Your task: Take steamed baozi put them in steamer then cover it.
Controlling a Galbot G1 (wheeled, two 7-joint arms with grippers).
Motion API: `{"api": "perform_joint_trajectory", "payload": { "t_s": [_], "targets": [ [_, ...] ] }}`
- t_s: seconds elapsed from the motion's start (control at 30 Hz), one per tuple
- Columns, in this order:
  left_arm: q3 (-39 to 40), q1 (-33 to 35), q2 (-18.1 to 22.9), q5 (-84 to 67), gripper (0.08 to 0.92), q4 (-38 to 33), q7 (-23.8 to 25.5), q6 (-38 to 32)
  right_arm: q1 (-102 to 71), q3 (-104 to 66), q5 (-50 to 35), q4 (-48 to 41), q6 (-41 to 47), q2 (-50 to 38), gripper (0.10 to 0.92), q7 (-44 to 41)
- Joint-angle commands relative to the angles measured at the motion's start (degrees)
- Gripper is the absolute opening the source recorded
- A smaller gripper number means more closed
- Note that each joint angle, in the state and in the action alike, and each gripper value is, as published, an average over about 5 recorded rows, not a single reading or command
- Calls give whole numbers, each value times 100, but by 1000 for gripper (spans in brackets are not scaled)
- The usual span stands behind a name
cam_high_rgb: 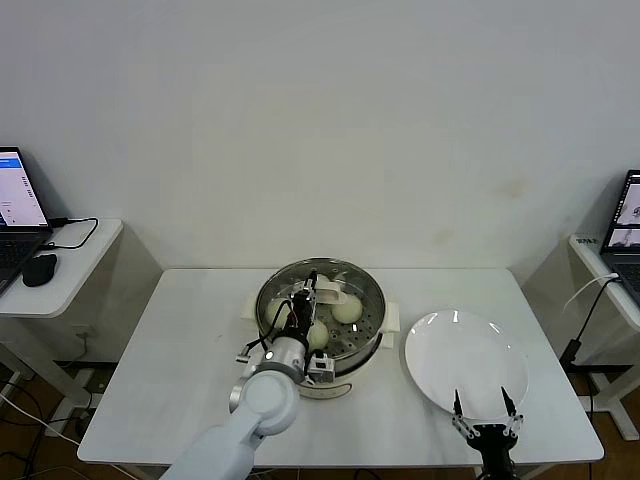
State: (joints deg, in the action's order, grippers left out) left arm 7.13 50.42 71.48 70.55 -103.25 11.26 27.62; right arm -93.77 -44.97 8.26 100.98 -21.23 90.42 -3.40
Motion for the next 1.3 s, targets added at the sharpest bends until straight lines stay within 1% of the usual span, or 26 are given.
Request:
{"api": "perform_joint_trajectory", "payload": {
  "t_s": [0.03,0.27,0.37,0.5,0.63,0.77,0.9,0.93,1.0,1.07,1.1,1.13,1.2,1.23,1.3],
  "targets": [
    [1,16,17,15,149,18,6,-15,-1,5,5,4,-5,2,823,-3],
    [-46,95,24,26,149,-14,-38,-27,-4,6,14,8,-3,2,823,-7],
    [-80,162,6,-7,185,-126,-69,-25,-2,14,19,7,-1,3,823,-8],
    [-159,347,-75,-141,292,-422,-143,-42,-3,24,27,7,3,3,823,-7],
    [-291,696,-232,-543,414,-848,-334,-87,-10,23,32,7,5,2,823,-8],
    [-530,1166,-399,-1309,526,-1324,-771,-251,-13,26,43,-6,1,2,823,-7],
    [-900,1717,-589,-2612,639,-1925,-1254,-422,-26,50,66,-18,-15,2,823,-4],
    [-1027,1887,-623,-3011,674,-2050,-1455,-522,-34,57,70,-16,-20,2,823,-4],
    [-1320,2303,-668,-4001,725,-2202,-2036,-930,-56,68,74,-3,-29,0,823,-5],
    [-1666,2769,-676,-5185,778,-2165,-2582,-1617,-78,77,75,23,-31,-3,823,-8],
    [-1894,3020,-656,-5805,793,-2088,-2748,-2043,-89,85,73,40,-29,-5,823,-10],
    [-2147,3259,-621,-6307,809,-1994,-2819,-2444,-101,95,71,63,-26,-8,823,-13],
    [-2659,3676,-540,-7147,818,-1820,-2857,-2968,-137,131,55,115,-22,-31,823,-19],
    [-2875,3850,-512,-7495,821,-1770,-2873,-3087,-167,162,33,142,-18,-56,823,-26],
    [-3179,4146,-480,-8061,822,-1751,-2955,-3074,-256,237,-68,202,-3,-137,823,-46]
  ]
}}
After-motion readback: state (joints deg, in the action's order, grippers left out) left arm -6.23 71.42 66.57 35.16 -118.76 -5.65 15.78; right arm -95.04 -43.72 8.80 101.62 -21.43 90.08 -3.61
